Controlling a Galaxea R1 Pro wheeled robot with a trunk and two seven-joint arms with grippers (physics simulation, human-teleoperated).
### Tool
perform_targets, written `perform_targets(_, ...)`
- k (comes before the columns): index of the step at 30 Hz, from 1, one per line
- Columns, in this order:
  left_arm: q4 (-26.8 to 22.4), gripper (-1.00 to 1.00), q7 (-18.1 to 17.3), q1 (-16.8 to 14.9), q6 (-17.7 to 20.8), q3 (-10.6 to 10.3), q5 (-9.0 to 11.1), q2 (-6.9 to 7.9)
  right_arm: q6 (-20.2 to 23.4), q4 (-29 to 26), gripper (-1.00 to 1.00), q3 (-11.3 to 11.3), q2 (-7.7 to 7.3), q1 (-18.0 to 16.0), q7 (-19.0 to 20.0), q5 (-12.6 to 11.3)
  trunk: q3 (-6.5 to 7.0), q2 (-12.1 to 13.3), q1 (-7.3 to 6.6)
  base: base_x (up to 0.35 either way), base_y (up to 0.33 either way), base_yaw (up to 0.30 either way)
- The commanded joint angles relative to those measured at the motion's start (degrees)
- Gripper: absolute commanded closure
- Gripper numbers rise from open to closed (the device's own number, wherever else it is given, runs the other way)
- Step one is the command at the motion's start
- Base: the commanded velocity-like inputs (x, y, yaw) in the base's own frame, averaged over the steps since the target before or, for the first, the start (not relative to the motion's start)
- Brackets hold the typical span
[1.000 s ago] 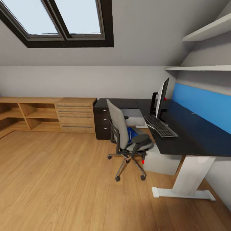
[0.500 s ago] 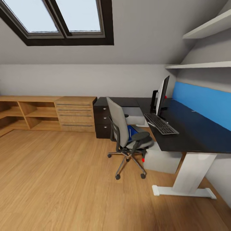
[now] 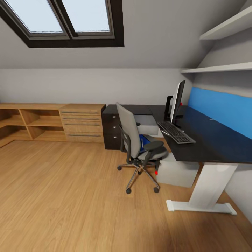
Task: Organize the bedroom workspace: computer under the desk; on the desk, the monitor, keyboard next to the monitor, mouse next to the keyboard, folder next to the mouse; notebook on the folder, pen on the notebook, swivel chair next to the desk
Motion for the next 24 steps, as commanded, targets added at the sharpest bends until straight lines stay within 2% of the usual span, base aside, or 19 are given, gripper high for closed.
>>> perform_targets(1, 0.0, -1.0, -0.1, 0.0, -0.2, 0.2, 0.2, -0.03, -0.1, 0.0, -1.0, 0.0, 0.01, 0.0, -0.5, 0.6, -0.24, -0.4, 0.22, 0.0, 0.0, 0.0)
perform_targets(17, -1.2, -1.0, -0.1, 0.0, 0.2, 0.2, 0.3, -0.03, -0.4, -0.3, -1.0, -0.3, -0.2, 0.0, -0.6, 0.4, -3.11, -6.9, 3.73, 0.0, 0.0, 0.0)
perform_targets(21, -5.1, -1.0, -0.1, 0.0, 3.4, 0.2, 0.3, -0.04, -1.5, -0.5, -1.0, -0.3, -0.22, 0.0, -0.6, 0.6, -3.83, -8.5, 4.61, 0.0, 0.0, 0.0)
perform_targets(24, -10.1, -1.0, -0.1, 0.0, 10.1, 0.2, 0.3, -0.29, -1.5, -3.3, -1.0, -0.3, -0.16, 0.0, -0.8, 0.5, -4.36, -9.7, 5.27, 0.0, 0.0, 0.0)
